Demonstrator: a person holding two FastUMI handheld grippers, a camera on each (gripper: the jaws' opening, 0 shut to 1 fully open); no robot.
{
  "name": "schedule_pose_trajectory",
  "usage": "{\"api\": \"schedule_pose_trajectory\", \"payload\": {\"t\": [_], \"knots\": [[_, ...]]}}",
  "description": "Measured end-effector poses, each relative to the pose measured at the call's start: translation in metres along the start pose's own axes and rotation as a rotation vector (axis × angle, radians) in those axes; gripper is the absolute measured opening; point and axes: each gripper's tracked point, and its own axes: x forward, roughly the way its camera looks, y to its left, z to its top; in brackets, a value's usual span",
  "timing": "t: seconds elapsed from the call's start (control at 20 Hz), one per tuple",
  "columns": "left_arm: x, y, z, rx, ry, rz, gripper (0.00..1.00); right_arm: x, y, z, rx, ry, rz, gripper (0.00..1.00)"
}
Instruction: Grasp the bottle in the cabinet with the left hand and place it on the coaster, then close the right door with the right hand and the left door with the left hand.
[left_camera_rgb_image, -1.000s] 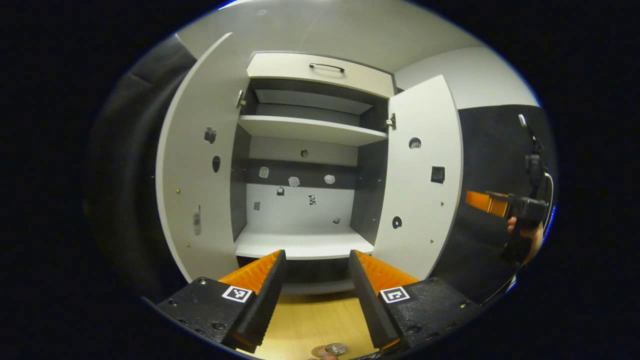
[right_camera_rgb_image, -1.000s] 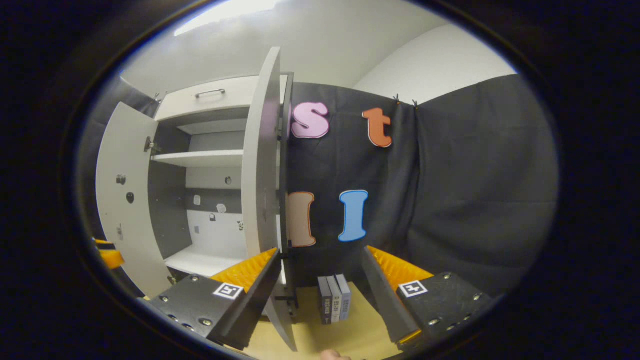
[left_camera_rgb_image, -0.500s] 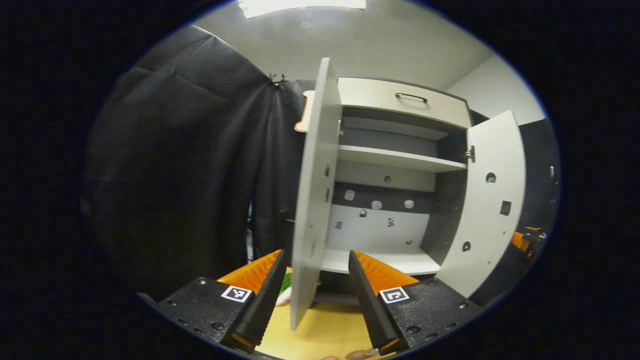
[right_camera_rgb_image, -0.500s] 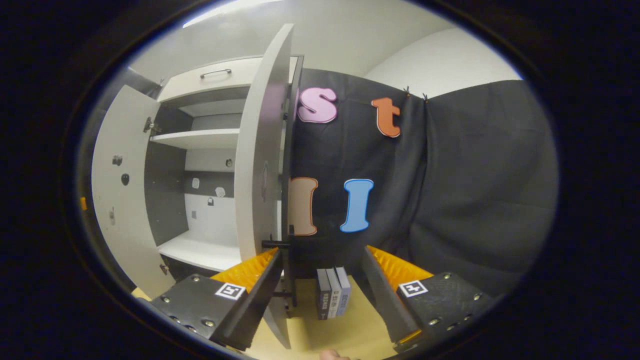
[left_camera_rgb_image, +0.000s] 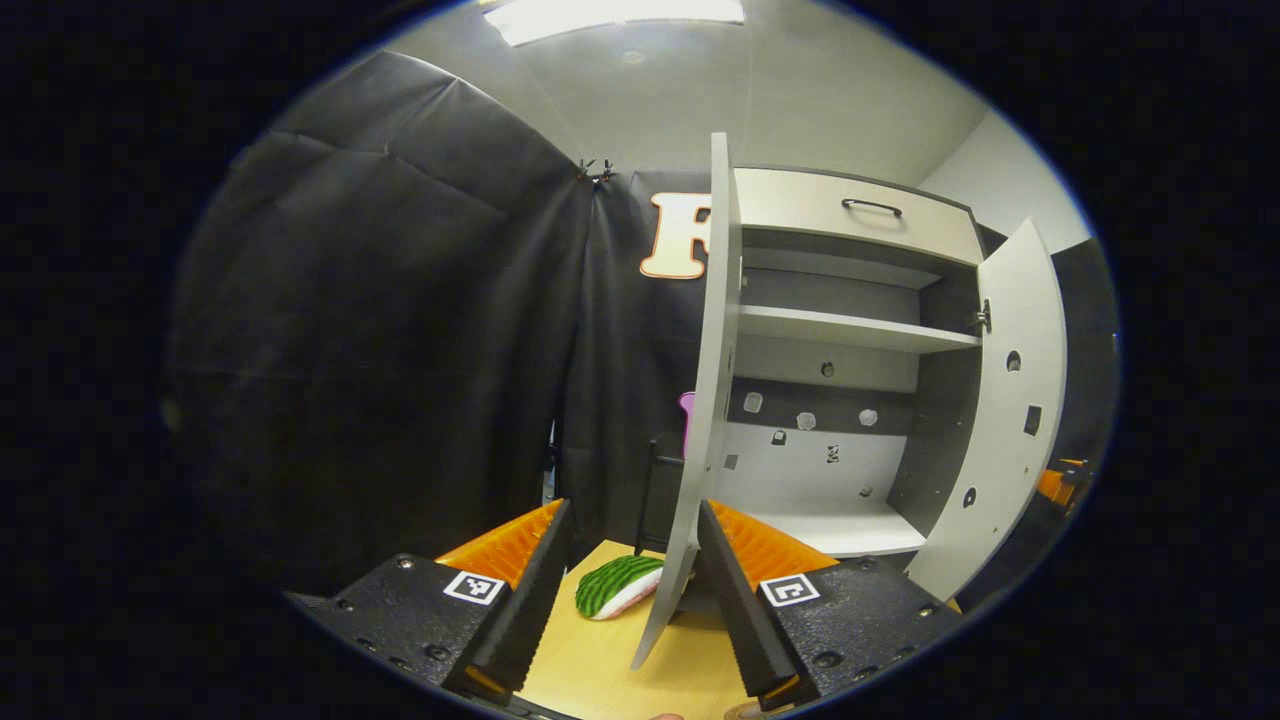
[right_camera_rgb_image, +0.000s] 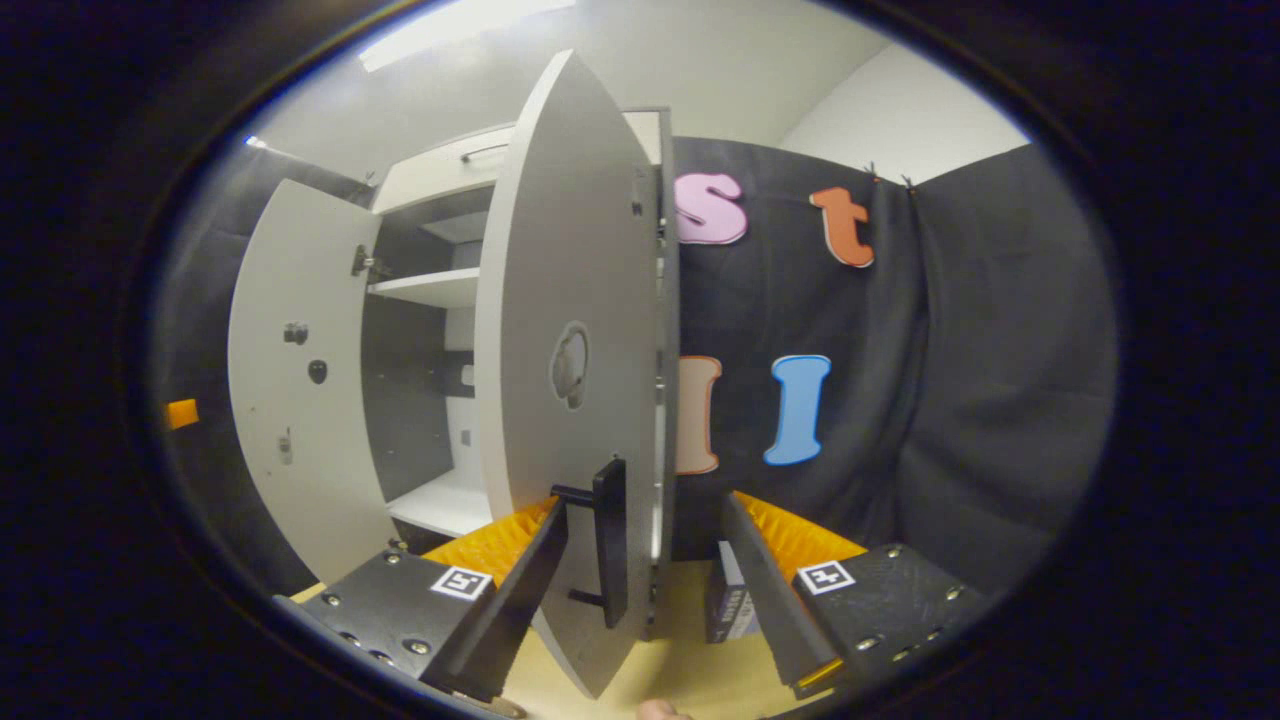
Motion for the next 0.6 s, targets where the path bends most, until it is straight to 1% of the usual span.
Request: {"api": "schedule_pose_trajectory", "payload": {"t": [0.1,0.15,0.2,0.25,0.3,0.35,0.45,0.5,0.55,0.6], "knots": [[0.0,0.002,-0.006,0.004,0.007,-0.002,0.78,0.01,0.022,-0.001,-0.005,0.001,0.041,0.95],[-0.002,0.005,-0.007,0.011,0.011,0.003,0.78,0.017,0.032,0.0,-0.008,0.001,0.062,0.93],[-0.003,0.011,-0.009,0.018,0.013,0.015,0.78,0.023,0.044,-0.001,-0.008,0.005,0.087,0.95],[-0.005,0.016,-0.01,0.026,0.017,0.029,0.78,0.029,0.054,-0.004,-0.009,0.013,0.116,0.95],[-0.007,0.023,-0.011,0.033,0.019,0.045,0.78,0.034,0.067,-0.005,-0.013,0.017,0.145,0.93],[-0.009,0.028,-0.012,0.038,0.019,0.061,0.78,0.042,0.076,-0.005,-0.019,0.017,0.159,0.96],[-0.012,0.038,-0.013,0.033,0.018,0.09,0.78,0.055,0.091,-0.004,-0.05,0.012,0.179,0.96],[-0.013,0.041,-0.013,0.026,0.018,0.099,0.78,0.061,0.098,-0.004,-0.061,0.01,0.191,0.93],[-0.013,0.044,-0.013,0.019,0.017,0.107,0.78,0.063,0.102,-0.005,-0.065,0.013,0.203,0.93],[-0.013,0.044,-0.012,0.015,0.015,0.115,0.78,0.068,0.106,-0.006,-0.069,0.018,0.21,0.98]]}}
